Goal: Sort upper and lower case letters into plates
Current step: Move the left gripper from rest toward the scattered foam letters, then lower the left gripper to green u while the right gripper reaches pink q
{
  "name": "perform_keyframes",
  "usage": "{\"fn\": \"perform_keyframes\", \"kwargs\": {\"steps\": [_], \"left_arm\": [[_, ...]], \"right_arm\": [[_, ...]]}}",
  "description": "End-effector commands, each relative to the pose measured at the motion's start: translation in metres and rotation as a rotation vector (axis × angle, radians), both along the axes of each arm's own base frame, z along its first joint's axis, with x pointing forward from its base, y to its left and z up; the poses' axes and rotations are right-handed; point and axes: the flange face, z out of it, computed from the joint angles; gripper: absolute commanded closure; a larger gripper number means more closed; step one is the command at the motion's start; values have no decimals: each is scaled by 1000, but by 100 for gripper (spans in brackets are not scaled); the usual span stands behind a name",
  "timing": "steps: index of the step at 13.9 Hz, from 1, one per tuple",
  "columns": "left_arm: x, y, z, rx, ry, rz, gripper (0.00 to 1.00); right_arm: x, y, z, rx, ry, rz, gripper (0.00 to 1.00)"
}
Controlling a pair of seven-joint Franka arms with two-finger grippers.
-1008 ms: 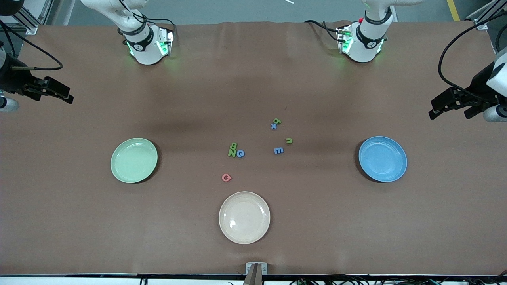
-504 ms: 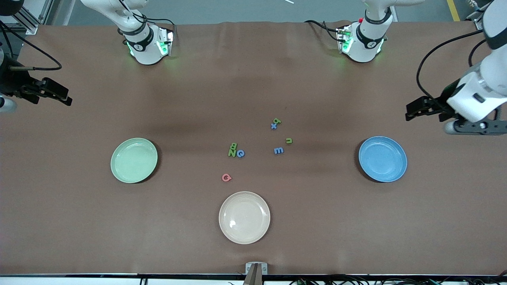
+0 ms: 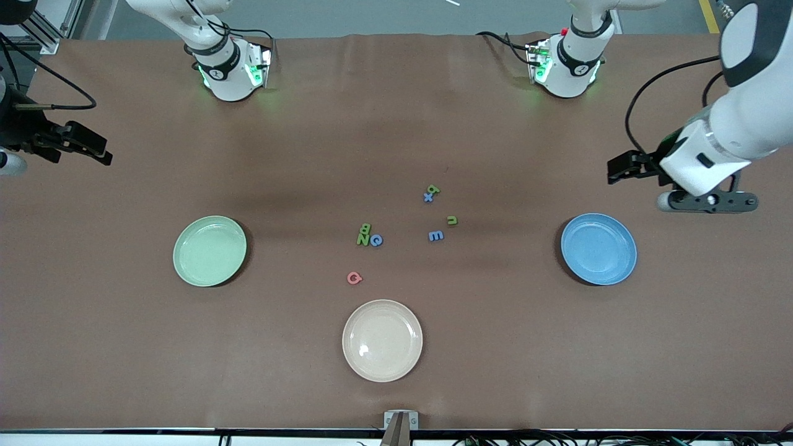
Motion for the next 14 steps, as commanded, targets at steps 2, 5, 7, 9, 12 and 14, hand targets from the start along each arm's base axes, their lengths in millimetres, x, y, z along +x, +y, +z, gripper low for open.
{"fn": "perform_keyframes", "kwargs": {"steps": [2,5,7,9,12,14], "left_arm": [[-19,-93,-37,28,19,74,0],[-37,-142,-77,44,7,69,0],[-47,-160,-119,18,-32,59,0],[-60,-179,-158,4,-62,110,0],[-63,-206,-208,4,-31,90,0],[-62,-214,-235,1,-22,89,0]], "right_arm": [[-7,0,2,-8,-8,12,0],[-7,0,2,-8,-8,12,0],[-7,0,1,-8,-7,12,0],[-7,0,1,-7,-1,12,0],[-8,0,3,-8,-1,9,0],[-8,0,2,-7,2,7,0]]}}
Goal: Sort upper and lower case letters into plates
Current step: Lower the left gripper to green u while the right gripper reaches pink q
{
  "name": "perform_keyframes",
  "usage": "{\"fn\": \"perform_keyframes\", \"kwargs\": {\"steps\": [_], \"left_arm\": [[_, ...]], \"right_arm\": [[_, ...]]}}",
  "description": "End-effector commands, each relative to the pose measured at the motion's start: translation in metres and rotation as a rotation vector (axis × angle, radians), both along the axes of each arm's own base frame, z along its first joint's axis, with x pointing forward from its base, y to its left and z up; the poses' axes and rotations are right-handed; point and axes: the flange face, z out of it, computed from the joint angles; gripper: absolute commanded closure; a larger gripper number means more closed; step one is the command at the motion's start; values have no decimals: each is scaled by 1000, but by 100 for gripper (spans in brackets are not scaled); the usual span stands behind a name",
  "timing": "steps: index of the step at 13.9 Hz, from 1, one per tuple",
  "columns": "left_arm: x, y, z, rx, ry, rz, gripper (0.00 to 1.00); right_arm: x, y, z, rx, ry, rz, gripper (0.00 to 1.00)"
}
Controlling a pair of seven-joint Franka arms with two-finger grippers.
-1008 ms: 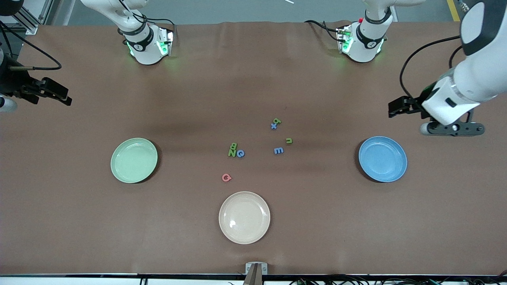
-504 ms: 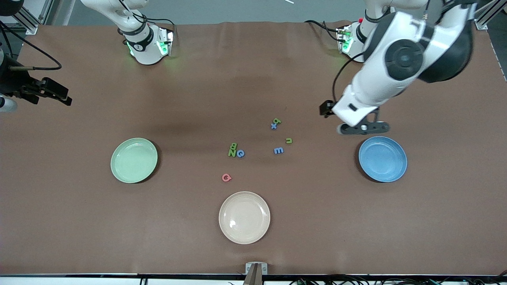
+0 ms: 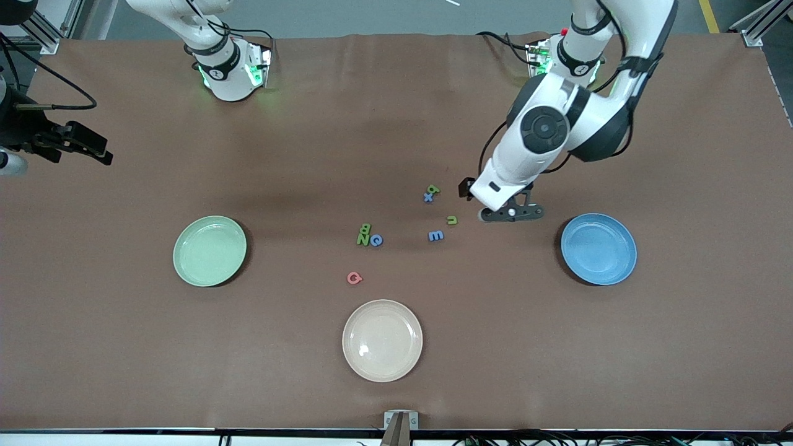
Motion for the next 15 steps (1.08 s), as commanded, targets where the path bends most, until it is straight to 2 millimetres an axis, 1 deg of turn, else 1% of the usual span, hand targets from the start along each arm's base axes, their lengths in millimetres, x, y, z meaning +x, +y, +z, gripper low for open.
{"fn": "perform_keyframes", "kwargs": {"steps": [1,2,3,4,5,6,8,9,10,11,13,15], "left_arm": [[-2,-17,-33,1,6,5,0],[-5,-26,-47,7,5,14,0],[-4,-29,-54,12,-14,24,0],[-4,-32,-59,14,-26,45,0],[-4,-37,-68,10,-30,66,0],[-2,-39,-78,-2,-41,92,1],[-2,-44,-94,-9,-44,136,1],[-7,-51,-99,-6,-46,134,1],[-10,-53,-106,9,-46,132,1],[-9,-51,-111,25,-54,127,2],[-11,-54,-123,42,-68,123,5],[-10,-54,-134,36,-79,125,6]], "right_arm": [[-7,0,2,-8,0,9,0],[-5,0,8,-8,-13,6,0],[0,-1,12,-10,-22,-2,0],[3,-2,11,-11,-22,-8,0],[6,-3,9,-11,-22,-11,0],[10,-3,4,-13,-16,-8,0],[28,0,-15,-18,8,9,0],[34,-1,-19,-28,5,8,0],[47,-5,-33,-43,-9,6,0],[61,-5,-52,-53,-11,11,0],[86,-7,-98,-60,8,12,0],[93,0,-116,-61,23,8,0]]}}
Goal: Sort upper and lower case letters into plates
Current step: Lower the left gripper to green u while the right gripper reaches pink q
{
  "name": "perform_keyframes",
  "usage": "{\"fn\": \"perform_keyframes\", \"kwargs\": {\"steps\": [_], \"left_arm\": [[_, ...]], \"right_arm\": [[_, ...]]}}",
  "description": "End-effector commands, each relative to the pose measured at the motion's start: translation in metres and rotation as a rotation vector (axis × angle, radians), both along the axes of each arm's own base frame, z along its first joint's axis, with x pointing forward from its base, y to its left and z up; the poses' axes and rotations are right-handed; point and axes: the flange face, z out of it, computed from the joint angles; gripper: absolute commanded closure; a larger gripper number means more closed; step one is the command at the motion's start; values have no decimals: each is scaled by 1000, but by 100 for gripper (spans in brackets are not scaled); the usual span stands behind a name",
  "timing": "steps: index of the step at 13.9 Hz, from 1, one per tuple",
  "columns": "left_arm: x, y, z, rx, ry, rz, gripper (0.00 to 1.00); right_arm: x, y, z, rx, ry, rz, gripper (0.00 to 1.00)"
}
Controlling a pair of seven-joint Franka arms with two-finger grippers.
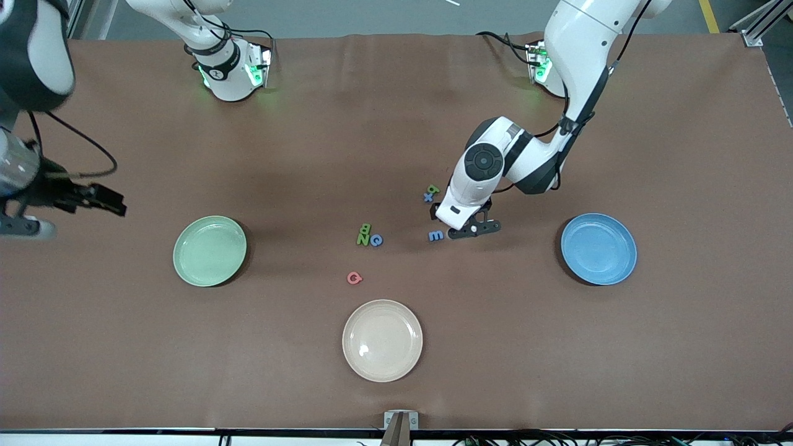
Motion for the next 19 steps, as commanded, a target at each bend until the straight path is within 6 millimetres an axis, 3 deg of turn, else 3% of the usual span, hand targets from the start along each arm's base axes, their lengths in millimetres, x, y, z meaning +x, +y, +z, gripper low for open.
{"fn": "perform_keyframes", "kwargs": {"steps": [1,3,6,7,9,11,16,18,19], "left_arm": [[3,-5,-13,-3,-24,9,7],[3,-5,-20,-12,-29,21,12],[1,-7,-29,-13,-25,17,18],[-1,-9,-31,-16,-26,13,26],[-6,-14,-35,-13,-23,3,28],[-7,-16,-37,-3,-29,-18,29],[-9,-15,-42,8,-28,-24,29],[-8,-14,-41,8,-30,-22,34],[-7,-14,-41,7,-31,-21,38]], "right_arm": [[14,10,-24,-12,28,-23,0],[26,33,-51,-8,21,-179,0],[47,99,-120,34,24,-378,0],[51,120,-141,46,20,-392,0],[54,159,-176,60,5,-444,0],[47,209,-196,56,-4,-496,0],[23,303,-236,70,-39,-583,0],[14,332,-249,86,-61,-620,0],[13,338,-256,91,-70,-629,0]]}}
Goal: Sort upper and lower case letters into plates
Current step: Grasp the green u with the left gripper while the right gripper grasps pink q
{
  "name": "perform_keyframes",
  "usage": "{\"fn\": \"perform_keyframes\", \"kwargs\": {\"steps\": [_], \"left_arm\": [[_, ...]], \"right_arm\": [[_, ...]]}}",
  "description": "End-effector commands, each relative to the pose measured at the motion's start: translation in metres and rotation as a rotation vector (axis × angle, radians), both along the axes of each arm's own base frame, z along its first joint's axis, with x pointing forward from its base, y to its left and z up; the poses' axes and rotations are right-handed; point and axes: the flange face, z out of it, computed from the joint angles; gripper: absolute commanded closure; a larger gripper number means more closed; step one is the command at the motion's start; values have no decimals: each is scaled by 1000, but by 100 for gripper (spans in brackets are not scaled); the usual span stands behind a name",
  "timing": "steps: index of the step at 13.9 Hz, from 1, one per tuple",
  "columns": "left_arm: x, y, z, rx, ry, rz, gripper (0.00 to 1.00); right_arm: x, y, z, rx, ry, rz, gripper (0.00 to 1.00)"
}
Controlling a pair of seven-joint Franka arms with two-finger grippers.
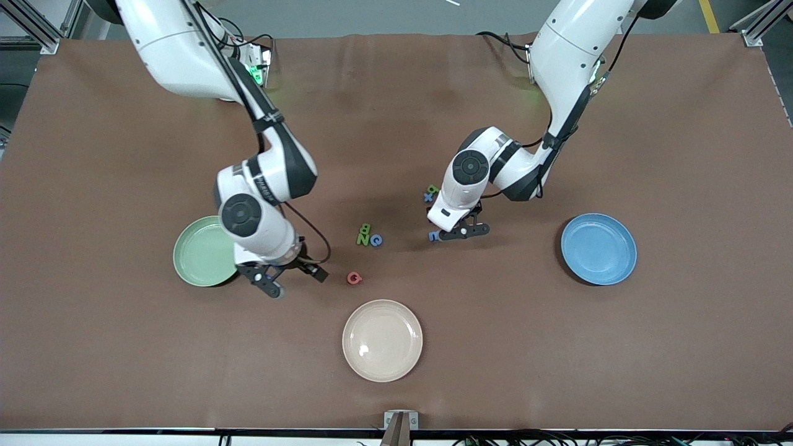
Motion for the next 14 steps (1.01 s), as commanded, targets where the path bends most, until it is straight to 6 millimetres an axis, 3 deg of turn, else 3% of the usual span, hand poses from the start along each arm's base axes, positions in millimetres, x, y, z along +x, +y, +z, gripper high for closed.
{"fn": "perform_keyframes", "kwargs": {"steps": [1,8,10,14], "left_arm": [[2,-3,0,4,-20,5,41],[3,-2,0,5,-20,6,69],[3,-2,1,4,-22,6,72],[7,-2,17,-2,-41,6,75]], "right_arm": [[1,13,-20,4,-20,-42,1],[15,45,-58,-10,-23,-204,5],[16,62,-68,-11,-30,-219,5],[14,71,-82,-26,-31,-232,5]]}}
